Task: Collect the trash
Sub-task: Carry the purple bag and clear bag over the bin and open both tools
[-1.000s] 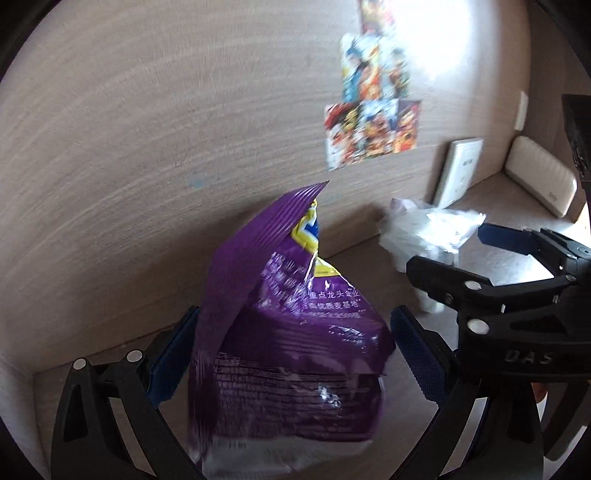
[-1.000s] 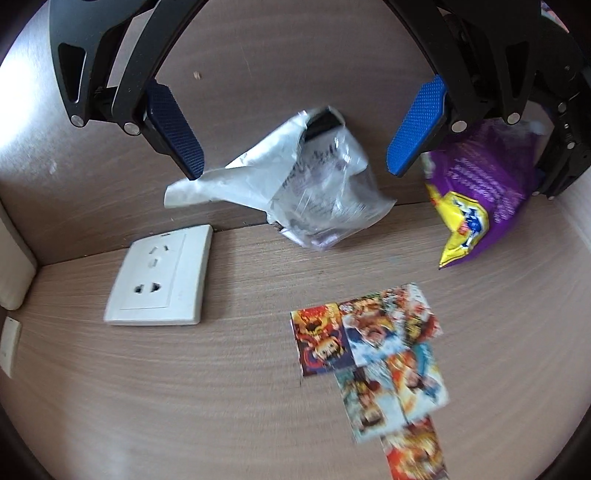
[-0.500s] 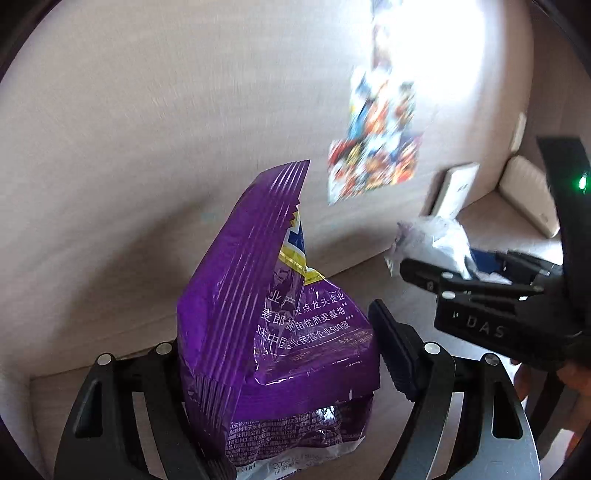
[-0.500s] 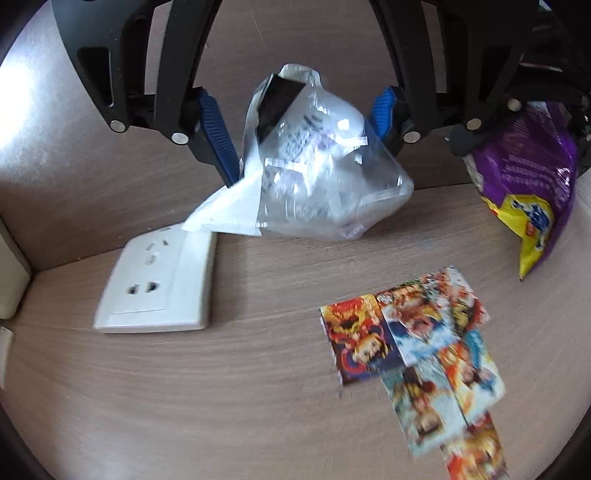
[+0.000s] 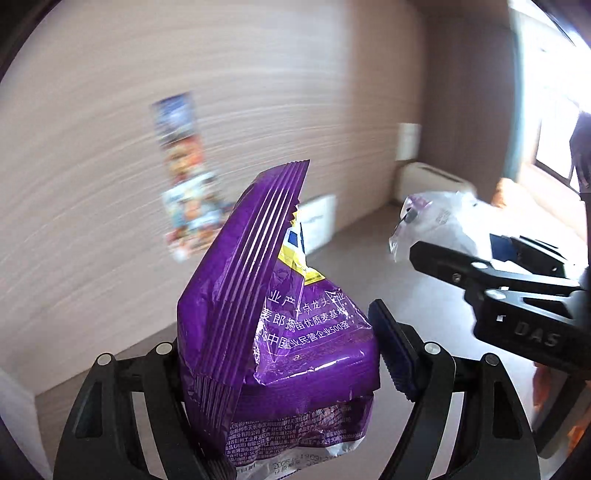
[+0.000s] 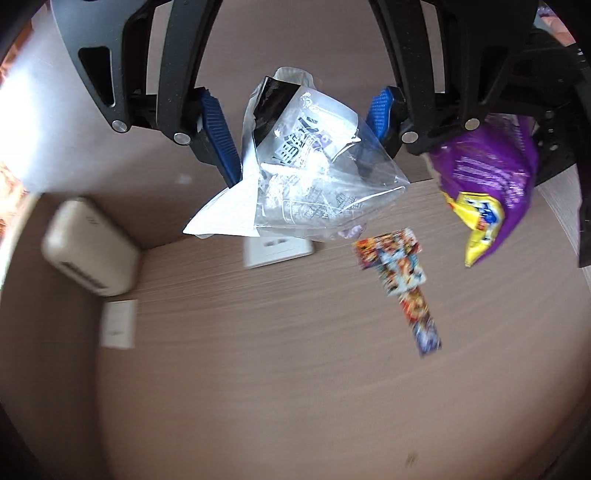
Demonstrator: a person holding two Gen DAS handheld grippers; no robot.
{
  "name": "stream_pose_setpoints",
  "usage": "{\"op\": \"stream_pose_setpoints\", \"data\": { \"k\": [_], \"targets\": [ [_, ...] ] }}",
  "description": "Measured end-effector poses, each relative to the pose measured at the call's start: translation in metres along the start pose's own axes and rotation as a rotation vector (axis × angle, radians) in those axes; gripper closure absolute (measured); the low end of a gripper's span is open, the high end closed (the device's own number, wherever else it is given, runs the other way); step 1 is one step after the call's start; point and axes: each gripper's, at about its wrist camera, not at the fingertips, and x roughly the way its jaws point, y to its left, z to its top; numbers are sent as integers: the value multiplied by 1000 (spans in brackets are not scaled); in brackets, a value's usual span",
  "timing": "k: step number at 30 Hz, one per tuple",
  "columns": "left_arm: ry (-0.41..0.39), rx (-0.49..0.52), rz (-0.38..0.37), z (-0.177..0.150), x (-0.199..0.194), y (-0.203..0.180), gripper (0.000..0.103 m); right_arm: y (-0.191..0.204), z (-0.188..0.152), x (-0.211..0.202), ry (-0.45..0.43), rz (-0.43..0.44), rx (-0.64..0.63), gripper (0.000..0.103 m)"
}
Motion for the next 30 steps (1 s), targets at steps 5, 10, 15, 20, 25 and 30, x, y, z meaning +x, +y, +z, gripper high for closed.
{"op": "stream_pose_setpoints", "data": {
  "k": [5, 10, 15, 20, 25, 30],
  "targets": [
    [-9, 86, -111, 6, 1, -76, 27, -37, -20, -72, -43, -106, 53, 40],
    [4, 165, -230, -3, -10, -155, 27, -82, -52, -144, -62, -233, 113, 40],
    [20, 248, -345, -22, -22, -234, 27, -124, -91, -204, -54, -339, 186, 40],
    [48, 325, -428, -44, -30, -302, 27, -159, -133, -247, -34, -428, 253, 40],
    [73, 411, -489, -69, -38, -363, 27, -193, -175, -285, -16, -490, 322, 40],
    [138, 488, -552, -101, -25, -413, 27, -220, -212, -295, 24, -532, 397, 40]
  ]
}}
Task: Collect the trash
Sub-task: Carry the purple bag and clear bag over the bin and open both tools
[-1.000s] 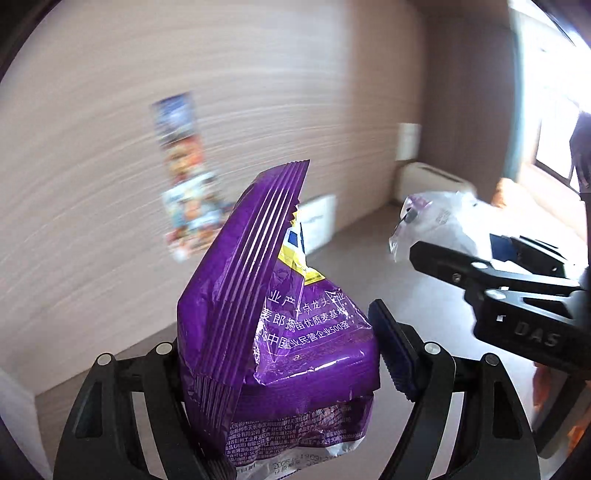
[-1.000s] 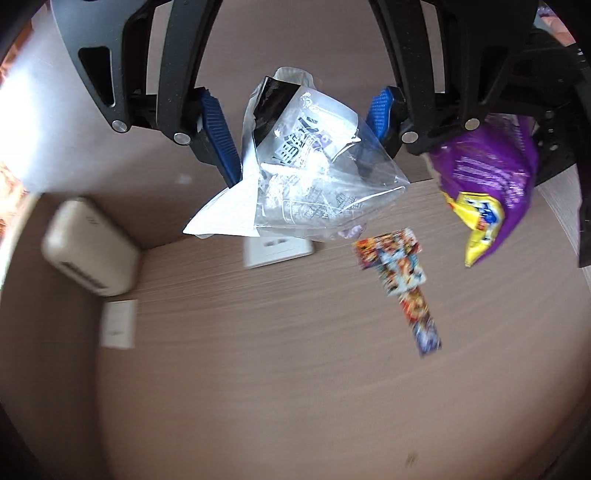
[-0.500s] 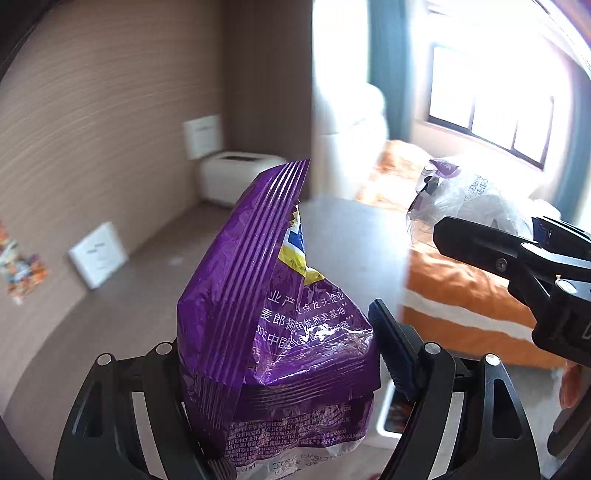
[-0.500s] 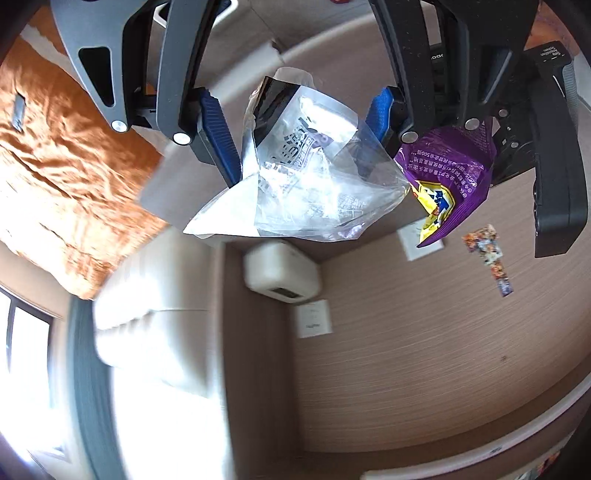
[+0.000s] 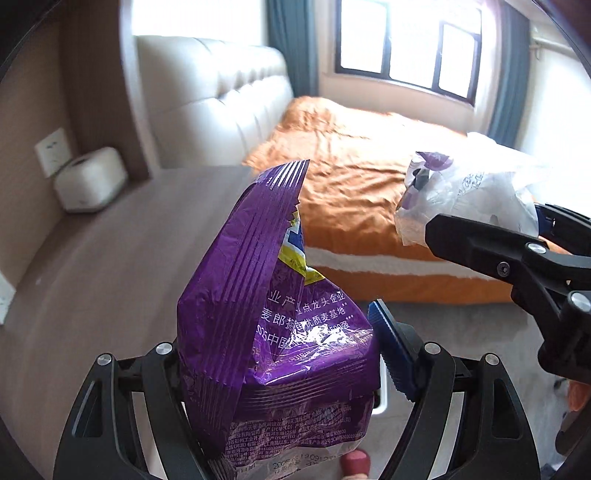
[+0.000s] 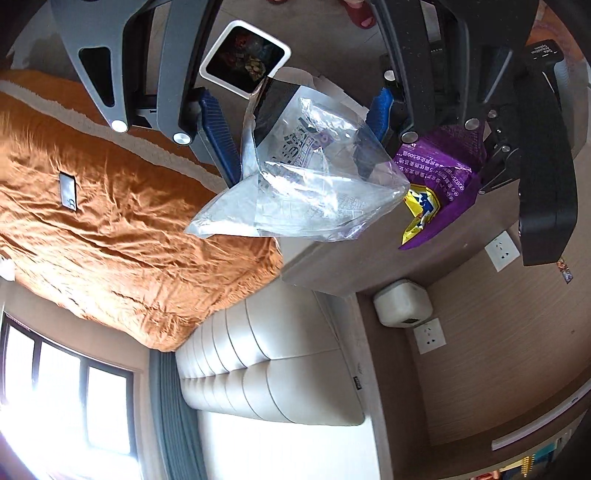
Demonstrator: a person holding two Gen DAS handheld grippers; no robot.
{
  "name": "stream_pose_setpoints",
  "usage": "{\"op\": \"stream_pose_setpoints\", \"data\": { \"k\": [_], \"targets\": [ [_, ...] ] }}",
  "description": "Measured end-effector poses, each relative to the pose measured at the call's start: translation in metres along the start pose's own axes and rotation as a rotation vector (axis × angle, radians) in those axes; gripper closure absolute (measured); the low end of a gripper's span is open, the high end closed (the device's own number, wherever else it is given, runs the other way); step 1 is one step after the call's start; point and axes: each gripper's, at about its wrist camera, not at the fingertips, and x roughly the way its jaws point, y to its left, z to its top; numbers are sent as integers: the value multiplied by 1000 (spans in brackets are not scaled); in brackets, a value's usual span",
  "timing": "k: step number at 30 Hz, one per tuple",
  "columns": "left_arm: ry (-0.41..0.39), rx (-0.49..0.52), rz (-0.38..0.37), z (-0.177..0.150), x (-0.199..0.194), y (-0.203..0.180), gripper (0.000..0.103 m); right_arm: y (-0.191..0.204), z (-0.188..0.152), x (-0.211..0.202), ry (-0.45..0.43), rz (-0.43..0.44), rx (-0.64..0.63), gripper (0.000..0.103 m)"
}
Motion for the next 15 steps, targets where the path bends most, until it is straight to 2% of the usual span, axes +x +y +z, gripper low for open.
{"op": "stream_pose_setpoints", "data": {
  "k": [8, 15],
  "targets": [
    [138, 59, -103, -27, 93, -36, 27, -54, -53, 60, 132, -48, 89, 40],
    [243, 53, -199, -77, 185, -44, 26, -86, -108, 131, 227, -78, 127, 40]
  ]
}}
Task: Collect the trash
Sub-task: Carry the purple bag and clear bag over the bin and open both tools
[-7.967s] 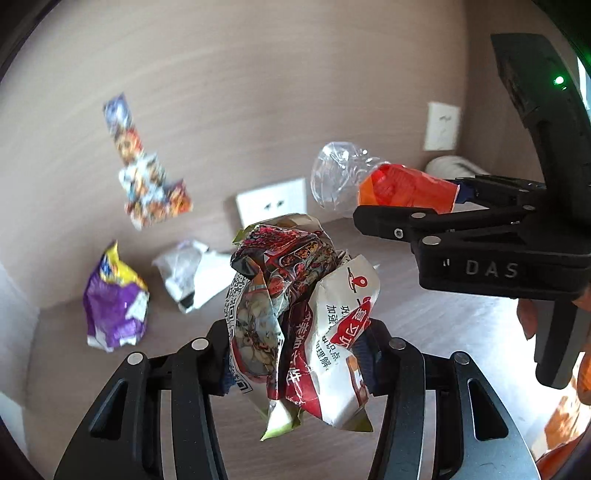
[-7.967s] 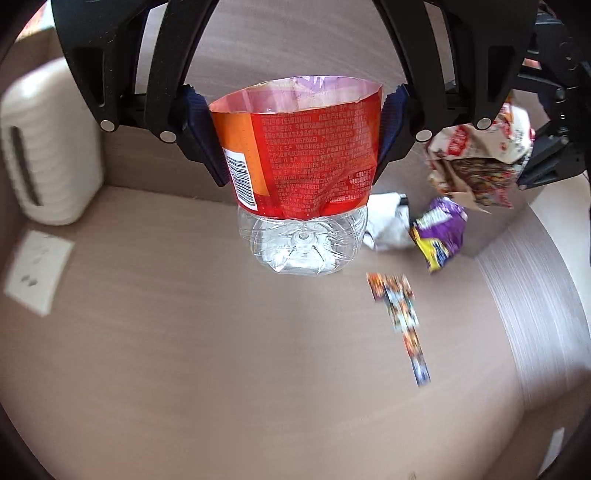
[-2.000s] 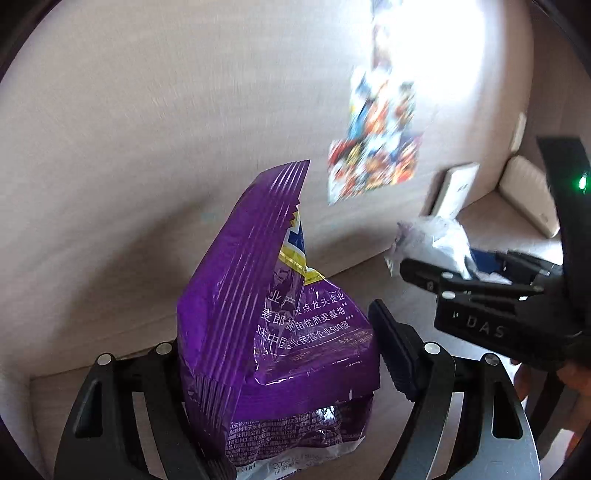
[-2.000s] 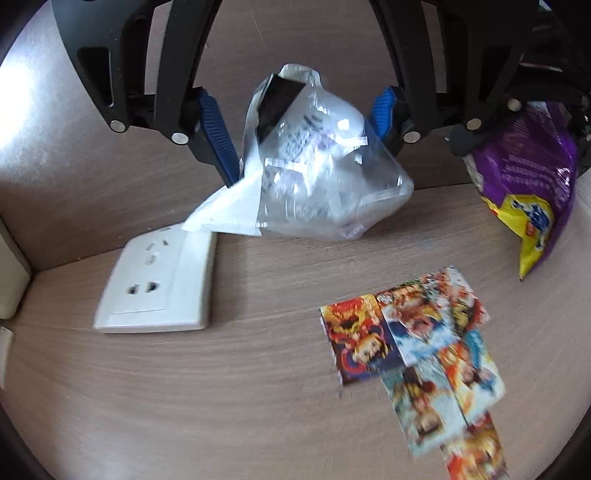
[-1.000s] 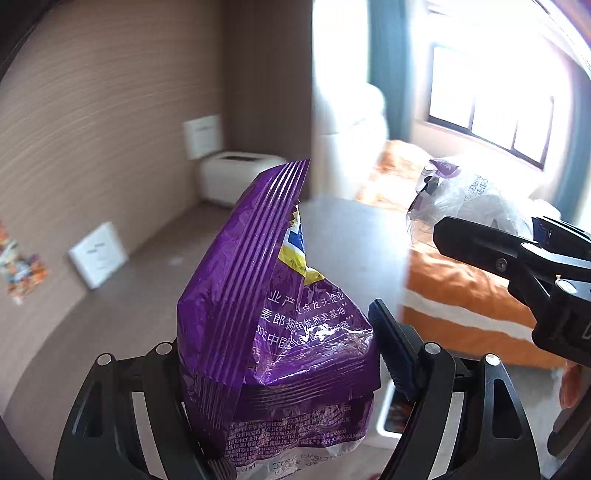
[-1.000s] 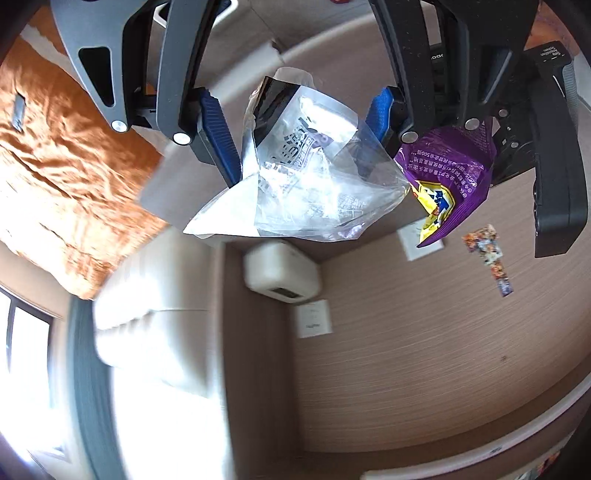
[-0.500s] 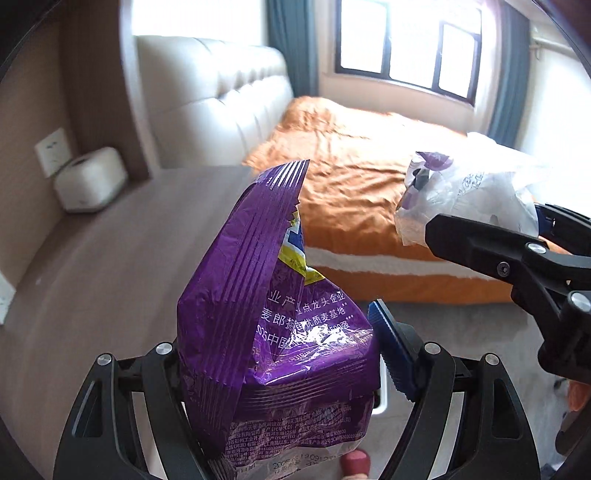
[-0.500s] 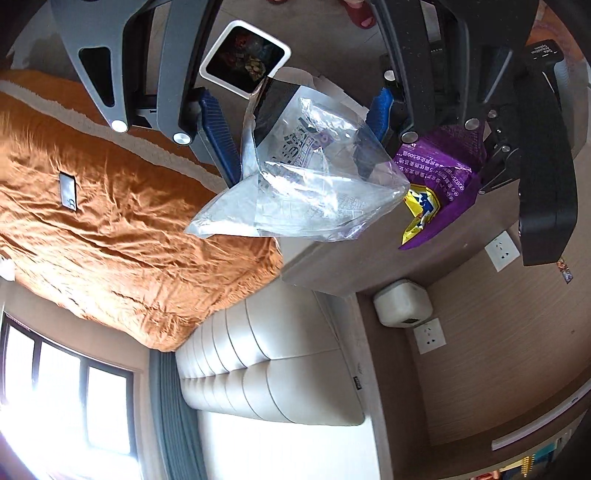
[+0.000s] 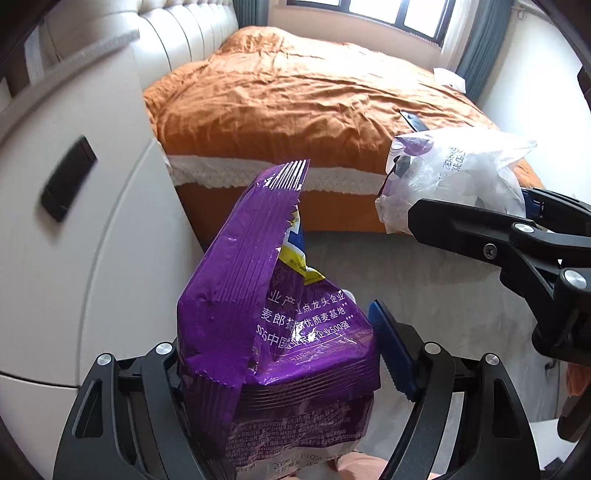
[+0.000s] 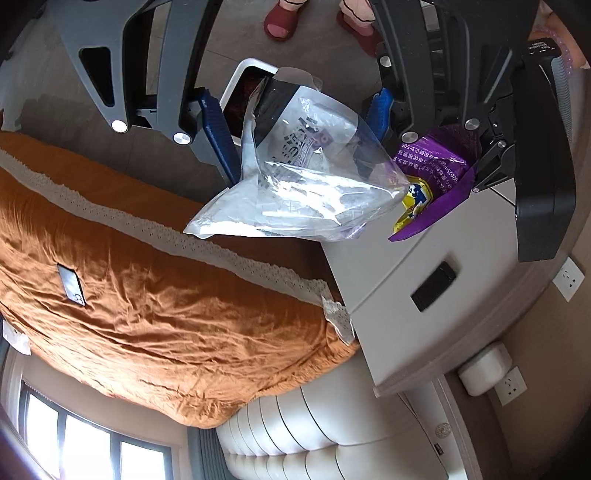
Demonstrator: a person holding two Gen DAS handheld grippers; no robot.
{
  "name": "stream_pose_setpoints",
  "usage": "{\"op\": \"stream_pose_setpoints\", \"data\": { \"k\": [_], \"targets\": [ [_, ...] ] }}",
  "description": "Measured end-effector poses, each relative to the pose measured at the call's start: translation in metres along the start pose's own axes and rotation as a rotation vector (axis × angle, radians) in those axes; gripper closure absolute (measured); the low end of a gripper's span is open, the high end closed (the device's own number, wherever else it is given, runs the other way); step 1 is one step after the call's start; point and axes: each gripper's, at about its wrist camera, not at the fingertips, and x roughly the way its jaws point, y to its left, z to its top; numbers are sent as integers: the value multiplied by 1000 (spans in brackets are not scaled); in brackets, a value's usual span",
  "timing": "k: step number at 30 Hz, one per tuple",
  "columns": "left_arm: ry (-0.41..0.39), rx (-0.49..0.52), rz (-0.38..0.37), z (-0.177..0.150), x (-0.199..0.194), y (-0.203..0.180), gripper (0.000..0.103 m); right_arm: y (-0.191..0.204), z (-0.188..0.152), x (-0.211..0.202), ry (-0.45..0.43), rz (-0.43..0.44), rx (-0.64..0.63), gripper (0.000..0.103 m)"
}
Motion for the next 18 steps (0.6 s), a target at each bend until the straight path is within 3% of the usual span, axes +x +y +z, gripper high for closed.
{"op": "stream_pose_setpoints", "data": {
  "k": [7, 8, 10, 13, 18],
  "targets": [
    [59, -27, -61, -32, 94, 3, 22, -22, -43, 85, 102, -17, 25, 38],
    [63, -35, -71, -36, 103, 7, 11, -27, -51, 99, 127, -11, 31, 34],
    [81, -57, -90, -45, 123, 10, 5, -32, -63, 116, 154, -13, 36, 4],
    [118, -90, -107, -59, 146, 16, 5, -40, -75, 132, 190, -37, 39, 4],
    [137, -108, -109, -68, 150, 18, 5, -51, -84, 137, 220, -61, 67, 4]
  ]
}}
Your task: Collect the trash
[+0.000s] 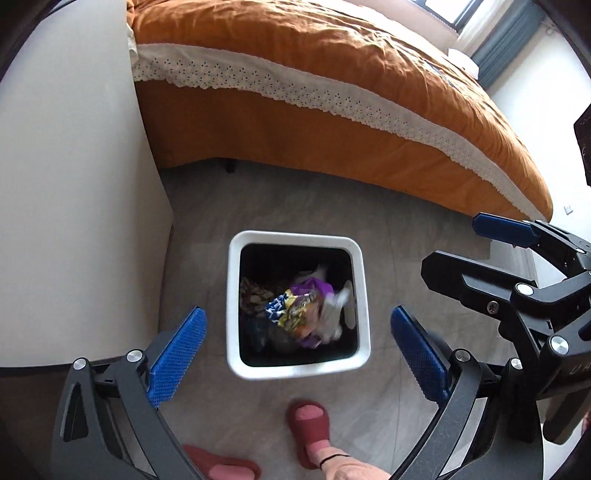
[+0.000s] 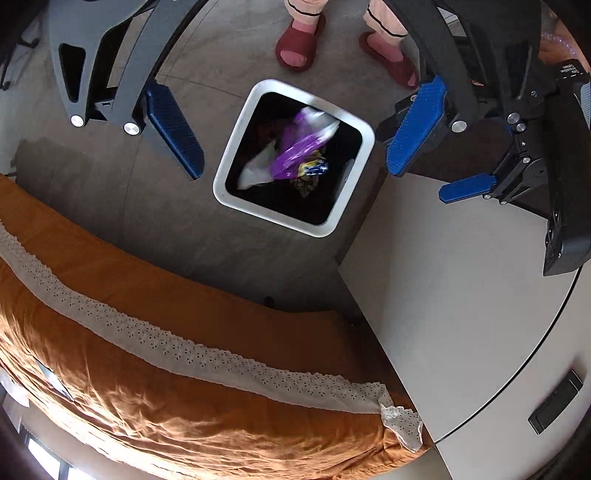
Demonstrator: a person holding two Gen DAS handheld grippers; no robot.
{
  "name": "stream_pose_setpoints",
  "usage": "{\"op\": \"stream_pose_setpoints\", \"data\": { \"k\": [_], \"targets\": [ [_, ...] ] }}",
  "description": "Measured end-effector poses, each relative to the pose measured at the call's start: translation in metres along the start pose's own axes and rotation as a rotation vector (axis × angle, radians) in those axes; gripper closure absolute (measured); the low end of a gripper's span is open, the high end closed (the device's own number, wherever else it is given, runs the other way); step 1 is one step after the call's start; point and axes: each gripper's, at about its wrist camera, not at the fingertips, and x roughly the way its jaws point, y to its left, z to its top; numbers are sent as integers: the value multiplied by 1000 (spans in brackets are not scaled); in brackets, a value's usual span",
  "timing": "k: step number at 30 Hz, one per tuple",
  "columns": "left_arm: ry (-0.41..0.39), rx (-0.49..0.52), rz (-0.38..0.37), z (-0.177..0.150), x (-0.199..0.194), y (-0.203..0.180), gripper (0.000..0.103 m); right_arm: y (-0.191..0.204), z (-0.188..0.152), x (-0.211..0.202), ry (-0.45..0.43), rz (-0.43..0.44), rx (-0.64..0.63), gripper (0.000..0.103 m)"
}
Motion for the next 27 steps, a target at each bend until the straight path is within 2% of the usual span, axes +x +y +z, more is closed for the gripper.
{"op": "stream_pose_setpoints", "data": {
  "k": [6, 14, 19, 27],
  "targets": [
    [1, 1, 15, 2, -13, 2, 5, 4, 6, -14, -11, -3, 7, 4],
    [-58, -26, 33, 8, -65, 3, 5, 28, 13, -55, -52, 6, -6, 4],
    [-128, -77, 36, 12, -121, -2, 5, 47, 23, -103, -110, 18, -20, 4],
    [-297, -158, 68, 17, -252, -9, 5, 96, 52, -213, -283, 72, -86, 4]
  ]
}}
